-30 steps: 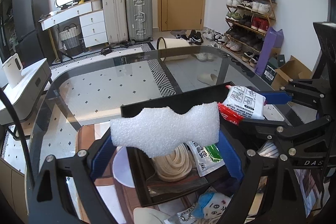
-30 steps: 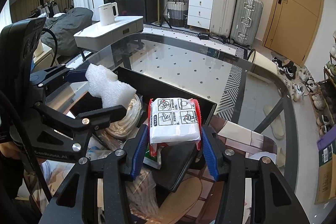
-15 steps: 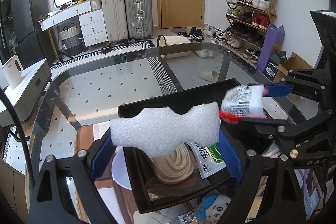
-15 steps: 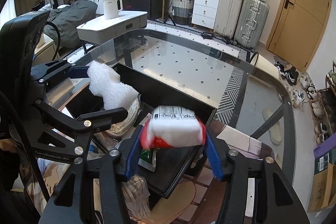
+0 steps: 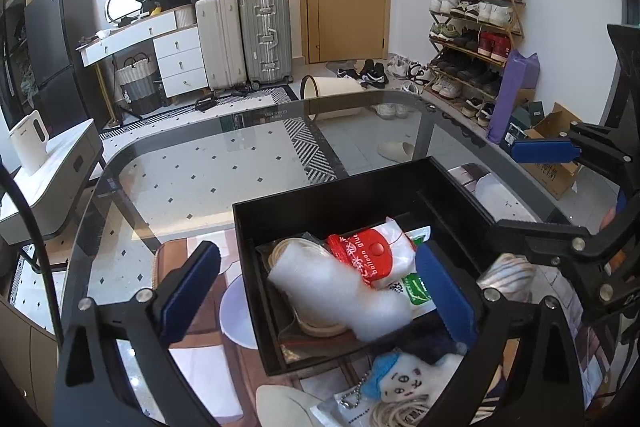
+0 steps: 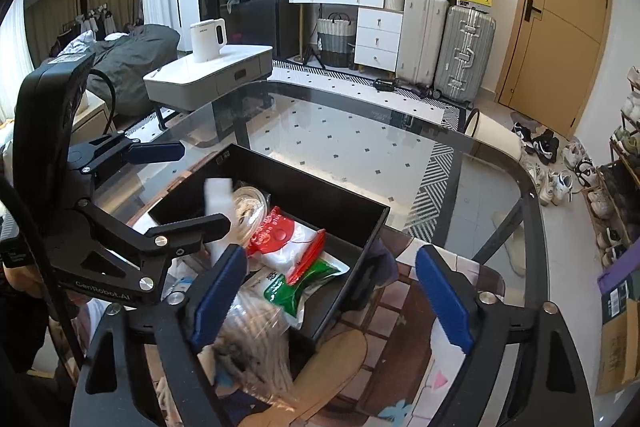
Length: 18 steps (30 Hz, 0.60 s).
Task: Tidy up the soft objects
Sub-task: 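Move both tools back toward the remaining items on the table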
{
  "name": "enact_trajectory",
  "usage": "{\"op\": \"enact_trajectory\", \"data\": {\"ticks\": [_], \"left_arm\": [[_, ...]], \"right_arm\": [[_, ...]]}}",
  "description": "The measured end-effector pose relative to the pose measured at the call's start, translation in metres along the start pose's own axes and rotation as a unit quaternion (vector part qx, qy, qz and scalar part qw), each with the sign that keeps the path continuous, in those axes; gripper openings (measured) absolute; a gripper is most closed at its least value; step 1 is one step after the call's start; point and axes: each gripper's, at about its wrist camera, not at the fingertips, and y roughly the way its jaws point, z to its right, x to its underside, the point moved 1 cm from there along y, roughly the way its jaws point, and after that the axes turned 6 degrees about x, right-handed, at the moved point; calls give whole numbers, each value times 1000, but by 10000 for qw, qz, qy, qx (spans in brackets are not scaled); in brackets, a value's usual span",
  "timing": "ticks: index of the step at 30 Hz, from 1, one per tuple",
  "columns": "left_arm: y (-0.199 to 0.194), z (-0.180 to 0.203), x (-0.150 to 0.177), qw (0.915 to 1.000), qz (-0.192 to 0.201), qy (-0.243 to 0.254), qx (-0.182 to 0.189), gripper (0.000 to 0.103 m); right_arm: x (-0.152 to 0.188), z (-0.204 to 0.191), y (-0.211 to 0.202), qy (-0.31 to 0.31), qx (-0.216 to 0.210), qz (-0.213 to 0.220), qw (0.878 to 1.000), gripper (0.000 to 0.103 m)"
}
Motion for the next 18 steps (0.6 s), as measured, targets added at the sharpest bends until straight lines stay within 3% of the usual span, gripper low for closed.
{"op": "enact_trajectory", "data": {"ticks": [18], "left_arm": [[-47,6,14,9996,276,-70,-72,102]], "right_arm": [[27,-17,-43,308,30,231,9993,102]]}}
